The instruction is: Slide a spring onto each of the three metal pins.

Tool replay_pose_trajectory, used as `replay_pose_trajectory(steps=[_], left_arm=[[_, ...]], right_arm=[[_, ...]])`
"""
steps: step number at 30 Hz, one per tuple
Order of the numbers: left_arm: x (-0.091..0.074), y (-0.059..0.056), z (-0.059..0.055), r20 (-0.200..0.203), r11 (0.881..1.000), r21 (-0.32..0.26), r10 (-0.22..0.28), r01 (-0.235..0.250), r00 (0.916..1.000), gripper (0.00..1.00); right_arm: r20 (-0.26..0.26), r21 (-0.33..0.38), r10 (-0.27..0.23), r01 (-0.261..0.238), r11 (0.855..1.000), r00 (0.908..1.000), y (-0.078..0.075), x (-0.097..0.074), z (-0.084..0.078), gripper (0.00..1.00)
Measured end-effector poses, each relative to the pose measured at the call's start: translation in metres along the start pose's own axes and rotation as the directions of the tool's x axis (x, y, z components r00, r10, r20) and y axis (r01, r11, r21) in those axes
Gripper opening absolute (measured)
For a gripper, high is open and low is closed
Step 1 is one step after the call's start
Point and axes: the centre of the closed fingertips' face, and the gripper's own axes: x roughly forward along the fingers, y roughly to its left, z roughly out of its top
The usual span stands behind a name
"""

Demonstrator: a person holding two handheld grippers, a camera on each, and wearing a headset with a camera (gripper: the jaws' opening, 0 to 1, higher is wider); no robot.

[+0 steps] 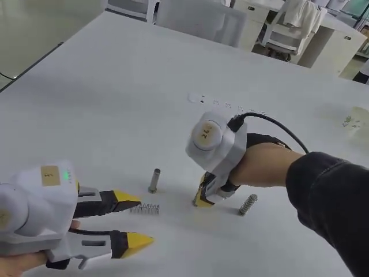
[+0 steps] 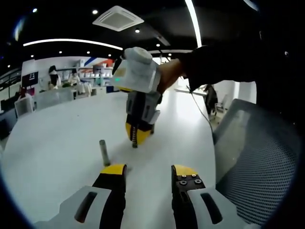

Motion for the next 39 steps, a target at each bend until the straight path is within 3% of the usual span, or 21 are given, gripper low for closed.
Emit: replay_pose_trajectory(steps=[11, 24, 39], left_arm=[[-0.001, 0.001, -0.001, -0.004, 1.000, -0.002, 0.007, -0.007, 1.0000, 0.31], [-0.003, 0.002, 0.000, -0.006, 1.000, 0.001, 0.019, -0.019, 0.9998, 0.31], [-0.007, 0.007, -0.003, -0.012, 0.999, -0.006, 0.035, -0.035, 0.9993, 0.31]], right_arm=[[0.021, -0.015, -0.017, 0.017, 1.000, 0.9996, 0.000, -0.009, 0.002, 0.20], [0.117, -0.036, -0.012, 0.017, 0.999, 0.9930, 0.011, -0.031, 0.041, 0.22], [0.117, -0.123, 0.072, -0.057, 0.991, 0.9905, 0.045, -0.013, 0.066, 0.16]])
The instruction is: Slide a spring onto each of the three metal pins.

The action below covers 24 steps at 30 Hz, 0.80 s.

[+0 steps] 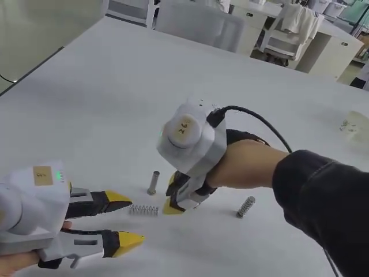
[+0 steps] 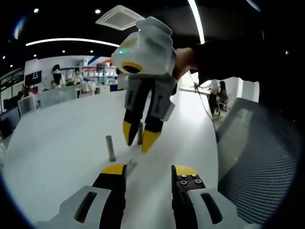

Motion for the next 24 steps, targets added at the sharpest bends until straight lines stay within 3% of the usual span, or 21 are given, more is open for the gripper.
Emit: replay_pose_trajectory(steps=[12, 24], left_arm=[[-0.003, 0.003, -0.004, -0.012, 1.000, -0.007, 0.009, -0.009, 0.9999, 0.31], [-0.005, 0.005, -0.007, -0.021, 1.000, -0.013, 0.016, -0.016, 0.9997, 0.30]], right_arm=[[0.005, 0.001, 0.014, -0.014, 1.000, 0.9999, 0.000, 0.022, 0.001, 0.13], [-0.011, -0.012, 0.019, -0.019, 1.000, 0.9998, 0.002, 0.033, 0.000, 0.10]])
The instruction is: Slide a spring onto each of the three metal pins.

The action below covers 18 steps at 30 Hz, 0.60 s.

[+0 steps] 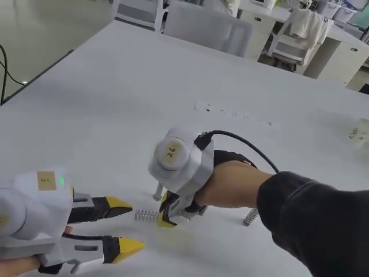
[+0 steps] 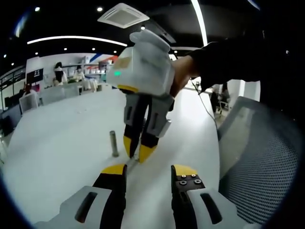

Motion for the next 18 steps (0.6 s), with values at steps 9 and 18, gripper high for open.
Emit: replay_pose_trajectory(steps=[9, 18], left_arm=[[-0.001, 0.002, -0.002, -0.004, 1.000, -0.002, 0.008, -0.008, 1.0000, 0.30], [0.002, 0.002, -0.001, -0.009, 1.000, 0.010, 0.004, -0.004, 0.9999, 0.30]], right_arm=[[-0.008, -0.021, -0.010, 0.010, 1.000, 0.9999, 0.002, -0.001, -0.003, 0.08], [-0.014, -0.019, 0.017, -0.017, 1.000, 0.9998, 0.016, -0.025, -0.005, 0.08]])
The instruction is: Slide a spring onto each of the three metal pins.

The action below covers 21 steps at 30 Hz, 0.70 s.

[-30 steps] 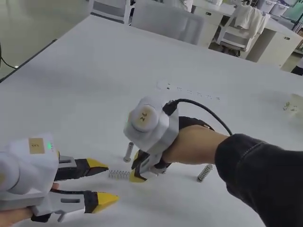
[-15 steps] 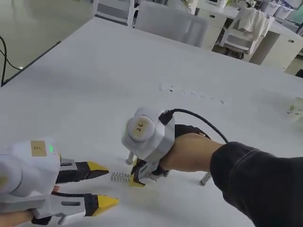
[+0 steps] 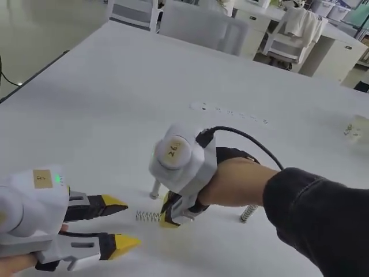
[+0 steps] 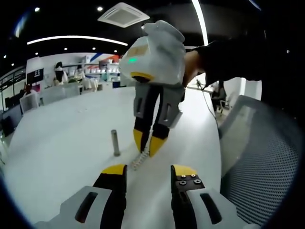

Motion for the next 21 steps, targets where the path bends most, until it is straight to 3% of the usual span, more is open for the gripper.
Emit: replay_pose_trajectory(steps=[9, 16, 21], left_arm=[[0.005, -0.005, 0.006, 0.002, 0.999, 0.027, -0.023, 0.023, 0.9997, 0.28], [0.009, -0.016, 0.018, 0.018, 0.996, 0.071, -0.060, 0.058, 0.9980, 0.24], [0.011, -0.019, 0.021, 0.026, 0.991, 0.106, -0.081, 0.078, 0.9963, 0.15]], right_arm=[[0.000, -0.052, 0.026, -0.026, 0.998, 0.9997, 0.018, -0.028, 0.001, 0.08], [-0.008, -0.093, 0.036, -0.037, 0.995, 0.9993, 0.029, -0.036, 0.006, 0.08], [-0.008, -0.107, 0.032, -0.032, 0.994, 0.9995, 0.031, -0.041, 0.009, 0.08]])
